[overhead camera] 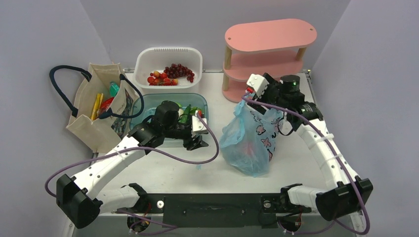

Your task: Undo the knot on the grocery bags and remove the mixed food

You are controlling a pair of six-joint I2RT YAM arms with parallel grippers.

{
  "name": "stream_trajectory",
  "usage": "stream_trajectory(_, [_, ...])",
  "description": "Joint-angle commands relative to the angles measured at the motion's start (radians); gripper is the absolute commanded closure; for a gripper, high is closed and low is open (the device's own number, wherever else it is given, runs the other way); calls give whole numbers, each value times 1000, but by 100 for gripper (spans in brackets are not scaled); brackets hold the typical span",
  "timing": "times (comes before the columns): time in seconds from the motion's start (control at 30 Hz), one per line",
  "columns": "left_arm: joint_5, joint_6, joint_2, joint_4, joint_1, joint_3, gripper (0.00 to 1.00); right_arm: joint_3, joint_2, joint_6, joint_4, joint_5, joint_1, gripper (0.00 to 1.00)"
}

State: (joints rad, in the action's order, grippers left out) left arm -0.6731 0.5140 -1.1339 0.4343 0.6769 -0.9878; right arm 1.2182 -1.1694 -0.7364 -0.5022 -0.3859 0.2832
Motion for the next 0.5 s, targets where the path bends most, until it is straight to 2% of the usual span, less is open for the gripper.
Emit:
stream_trajectory(0.0, [98, -235, -33, -82, 76, -82, 51, 143, -96, -45, -106, -98, 7, 36])
stream_trajectory(0.03, [139, -284, -41, -130, 126, -92, 51, 158, -120, -38, -126, -130, 9, 40])
stream_trajectory(0.07, [184, -373, -52, -156, 145, -92, 50, 177, -130, -26, -157, -142, 10, 54])
stream_trajectory(0.1, [196, -419, -54, -228, 169, -79, 49, 182, -140, -14, -165, -154, 11, 62])
stream_trajectory(0.13, [228, -517, -59, -267, 178, -71, 49, 189, -142, 21, -168, -154, 10, 82])
stream_trajectory(0.2, [298, -631, -84, -352, 204, -55, 48, 201, -145, 93, -160, -145, 6, 100])
stream_trajectory(0.47, [564, -831, -255, -551, 300, -133, 45, 149, -80, 448, -61, -103, -15, 100])
